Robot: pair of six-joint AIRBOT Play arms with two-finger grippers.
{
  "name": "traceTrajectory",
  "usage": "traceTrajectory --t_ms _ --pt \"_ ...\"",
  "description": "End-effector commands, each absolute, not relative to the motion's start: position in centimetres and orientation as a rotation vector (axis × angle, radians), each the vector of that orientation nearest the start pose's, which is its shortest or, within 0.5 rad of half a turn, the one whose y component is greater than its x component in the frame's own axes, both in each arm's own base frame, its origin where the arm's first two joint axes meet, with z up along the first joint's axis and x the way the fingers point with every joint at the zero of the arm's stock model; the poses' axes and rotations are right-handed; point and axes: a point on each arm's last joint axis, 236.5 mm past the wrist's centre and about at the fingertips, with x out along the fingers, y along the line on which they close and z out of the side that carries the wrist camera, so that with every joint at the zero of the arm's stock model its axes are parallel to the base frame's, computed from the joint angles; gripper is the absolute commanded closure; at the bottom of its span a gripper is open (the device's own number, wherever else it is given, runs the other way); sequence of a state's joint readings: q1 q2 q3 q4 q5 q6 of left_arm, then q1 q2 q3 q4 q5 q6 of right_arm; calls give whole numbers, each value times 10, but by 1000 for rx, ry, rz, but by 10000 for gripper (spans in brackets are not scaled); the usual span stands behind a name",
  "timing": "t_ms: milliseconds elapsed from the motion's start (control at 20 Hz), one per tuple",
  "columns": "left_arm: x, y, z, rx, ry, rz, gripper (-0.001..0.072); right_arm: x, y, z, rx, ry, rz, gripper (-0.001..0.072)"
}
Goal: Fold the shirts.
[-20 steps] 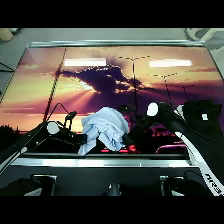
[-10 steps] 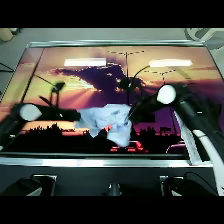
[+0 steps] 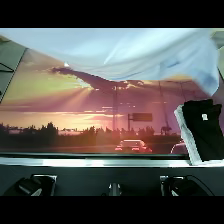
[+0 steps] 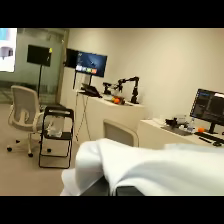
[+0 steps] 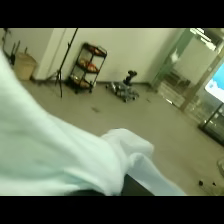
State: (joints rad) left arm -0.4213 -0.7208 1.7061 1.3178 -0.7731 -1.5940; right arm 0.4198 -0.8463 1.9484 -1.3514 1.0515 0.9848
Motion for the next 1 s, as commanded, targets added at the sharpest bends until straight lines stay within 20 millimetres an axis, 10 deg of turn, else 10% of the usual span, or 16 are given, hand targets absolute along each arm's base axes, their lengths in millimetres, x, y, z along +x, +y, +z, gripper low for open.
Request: traceTrajectory --t_ms 0,150,250,400,600,750,950 --pt "203 -133 560 -199 -246 -603 682 204 149 528 -408 -175 627 689" --pt "235 -122 526 -75 -133 -482 680 224 132 440 -496 210 607 689" --pt "269 -131 465 -7 84 -453 680 228 132 356 -535 569 670 689" --pt "315 -154 327 88 488 -438 680 243 155 236 -546 957 793 687" --pt "360 -170 138 134 862 -385 680 322 190 88 -451 1012 735 687" --pt "379 -164 43 7 1088 -254 680 363 217 23 -289 1006 679 688" --pt "377 -198 -12 -280 1286 -260 627 382 256 -3 18 1038 655 672"
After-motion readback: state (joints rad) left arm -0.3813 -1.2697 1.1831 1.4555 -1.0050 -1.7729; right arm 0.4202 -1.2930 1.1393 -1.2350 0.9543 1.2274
